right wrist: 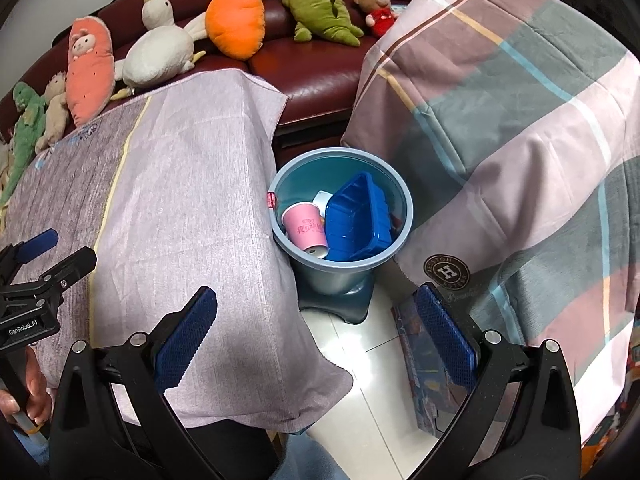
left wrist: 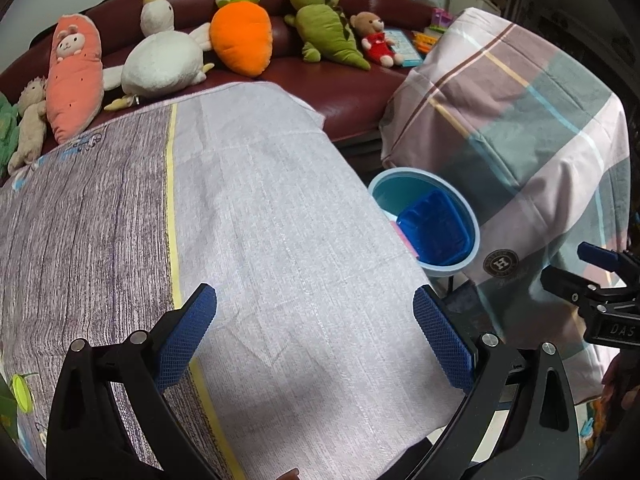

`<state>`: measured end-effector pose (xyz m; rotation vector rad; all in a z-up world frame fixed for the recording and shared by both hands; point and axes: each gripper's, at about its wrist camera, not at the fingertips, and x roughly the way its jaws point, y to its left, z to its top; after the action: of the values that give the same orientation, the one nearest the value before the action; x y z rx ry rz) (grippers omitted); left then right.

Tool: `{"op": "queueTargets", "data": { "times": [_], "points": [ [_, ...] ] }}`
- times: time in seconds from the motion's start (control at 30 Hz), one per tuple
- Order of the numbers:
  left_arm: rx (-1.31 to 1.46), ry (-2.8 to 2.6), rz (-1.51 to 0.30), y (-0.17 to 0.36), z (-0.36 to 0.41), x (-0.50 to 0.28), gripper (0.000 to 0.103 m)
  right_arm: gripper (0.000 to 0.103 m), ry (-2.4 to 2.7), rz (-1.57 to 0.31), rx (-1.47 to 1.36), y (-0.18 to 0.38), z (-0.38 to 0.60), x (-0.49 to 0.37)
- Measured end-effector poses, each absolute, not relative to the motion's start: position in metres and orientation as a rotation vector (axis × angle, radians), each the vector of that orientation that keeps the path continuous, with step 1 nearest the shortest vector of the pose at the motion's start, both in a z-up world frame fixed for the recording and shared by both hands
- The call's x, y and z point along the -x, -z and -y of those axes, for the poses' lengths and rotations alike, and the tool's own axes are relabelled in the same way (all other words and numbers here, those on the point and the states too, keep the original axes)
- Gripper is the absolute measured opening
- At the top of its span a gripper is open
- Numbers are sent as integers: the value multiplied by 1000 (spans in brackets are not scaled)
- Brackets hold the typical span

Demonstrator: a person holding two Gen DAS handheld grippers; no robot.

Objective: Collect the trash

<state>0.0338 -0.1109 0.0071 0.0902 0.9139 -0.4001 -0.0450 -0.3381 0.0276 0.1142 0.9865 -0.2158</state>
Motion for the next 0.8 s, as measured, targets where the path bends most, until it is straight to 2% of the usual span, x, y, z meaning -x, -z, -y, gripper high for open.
{"op": "queueTargets", "data": {
  "times": [0.8],
  "points": [
    [-134,337,-977,33,119,-57,99,96,217,-1066,-202,19,353,14]
  ]
}}
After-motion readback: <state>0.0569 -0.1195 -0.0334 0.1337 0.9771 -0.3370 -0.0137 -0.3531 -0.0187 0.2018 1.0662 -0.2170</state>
